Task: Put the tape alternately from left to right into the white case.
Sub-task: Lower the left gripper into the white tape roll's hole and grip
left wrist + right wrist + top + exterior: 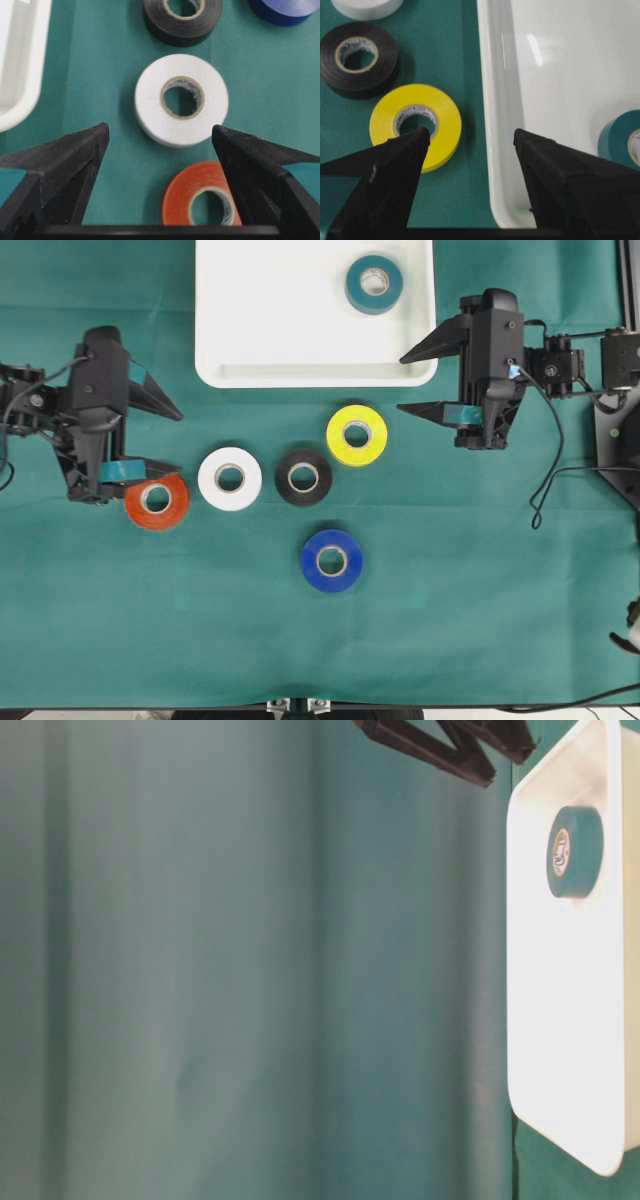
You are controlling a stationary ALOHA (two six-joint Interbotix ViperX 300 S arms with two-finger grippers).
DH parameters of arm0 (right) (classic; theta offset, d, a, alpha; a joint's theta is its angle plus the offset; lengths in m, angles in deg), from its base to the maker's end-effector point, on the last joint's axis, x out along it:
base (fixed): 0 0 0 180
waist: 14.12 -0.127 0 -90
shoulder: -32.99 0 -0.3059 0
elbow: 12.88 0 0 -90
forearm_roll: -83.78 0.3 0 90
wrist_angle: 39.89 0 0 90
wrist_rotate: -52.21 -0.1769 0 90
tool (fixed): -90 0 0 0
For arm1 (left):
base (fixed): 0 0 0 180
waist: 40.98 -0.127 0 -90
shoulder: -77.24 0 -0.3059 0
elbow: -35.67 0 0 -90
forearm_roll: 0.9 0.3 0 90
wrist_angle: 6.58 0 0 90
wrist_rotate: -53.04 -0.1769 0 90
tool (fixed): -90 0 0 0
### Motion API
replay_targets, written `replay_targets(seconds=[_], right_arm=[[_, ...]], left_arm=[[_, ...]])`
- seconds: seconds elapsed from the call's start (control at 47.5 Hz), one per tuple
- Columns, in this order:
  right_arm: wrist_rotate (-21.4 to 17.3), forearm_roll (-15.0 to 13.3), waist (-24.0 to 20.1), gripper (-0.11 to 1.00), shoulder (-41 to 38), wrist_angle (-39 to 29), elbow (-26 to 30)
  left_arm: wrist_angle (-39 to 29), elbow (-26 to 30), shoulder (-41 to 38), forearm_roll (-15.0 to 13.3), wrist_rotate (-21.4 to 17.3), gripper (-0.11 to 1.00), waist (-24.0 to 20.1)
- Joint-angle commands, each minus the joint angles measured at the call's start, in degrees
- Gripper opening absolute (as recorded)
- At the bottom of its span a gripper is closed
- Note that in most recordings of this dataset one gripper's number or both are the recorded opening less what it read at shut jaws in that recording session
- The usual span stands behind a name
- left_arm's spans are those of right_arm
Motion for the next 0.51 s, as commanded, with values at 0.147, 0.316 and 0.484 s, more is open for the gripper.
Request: replay_targets(seconds=[0.147,0.316,0.484], right_arm=[[-2.72,0.09,-0.18,0.77,-0.97,0.0,1.23],[-3.08,0.09,-0.18,0.77,-0.97,0.0,1.23],[-3.08,0.09,-0.18,0.77,-0.97,-0.09,1.23]], left_arm=[[-0.26,2.55,-4.48,-0.09,6.42,0.59,0.62],[-1.41,4.48,-8.35,-0.18,12.66,0.59,0.62],[-3.25,6.68,-11.51,-0.09,16.26,0.59,0.62]])
